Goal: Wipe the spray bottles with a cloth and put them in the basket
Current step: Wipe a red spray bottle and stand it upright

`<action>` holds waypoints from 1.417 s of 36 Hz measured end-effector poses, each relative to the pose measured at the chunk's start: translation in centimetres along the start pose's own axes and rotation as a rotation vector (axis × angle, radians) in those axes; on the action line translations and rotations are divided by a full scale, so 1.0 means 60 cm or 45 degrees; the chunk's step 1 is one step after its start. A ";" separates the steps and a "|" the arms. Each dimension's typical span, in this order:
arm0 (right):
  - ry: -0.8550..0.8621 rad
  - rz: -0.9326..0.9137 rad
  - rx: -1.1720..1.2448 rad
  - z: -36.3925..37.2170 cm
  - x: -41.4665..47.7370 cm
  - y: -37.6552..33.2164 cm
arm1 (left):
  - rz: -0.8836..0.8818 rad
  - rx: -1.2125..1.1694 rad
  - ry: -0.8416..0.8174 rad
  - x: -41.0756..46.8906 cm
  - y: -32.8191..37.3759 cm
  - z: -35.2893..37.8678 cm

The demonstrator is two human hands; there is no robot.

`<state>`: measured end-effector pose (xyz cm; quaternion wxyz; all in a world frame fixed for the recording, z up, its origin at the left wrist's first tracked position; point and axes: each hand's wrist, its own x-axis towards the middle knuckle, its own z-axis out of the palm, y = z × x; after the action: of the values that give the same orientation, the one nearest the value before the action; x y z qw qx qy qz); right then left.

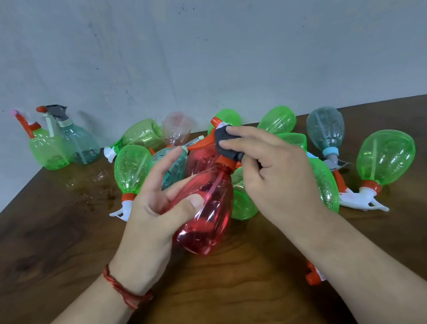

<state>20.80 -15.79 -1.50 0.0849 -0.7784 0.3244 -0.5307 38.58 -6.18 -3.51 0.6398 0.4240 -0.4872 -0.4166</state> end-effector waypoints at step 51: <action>-0.118 0.807 1.119 0.033 -0.046 -0.064 | 0.167 0.571 0.430 0.007 0.010 -0.023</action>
<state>23.54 -11.58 -2.65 0.5723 -0.5562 0.2867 -0.5300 40.06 -6.22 -3.04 0.6278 0.5858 -0.4801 -0.1796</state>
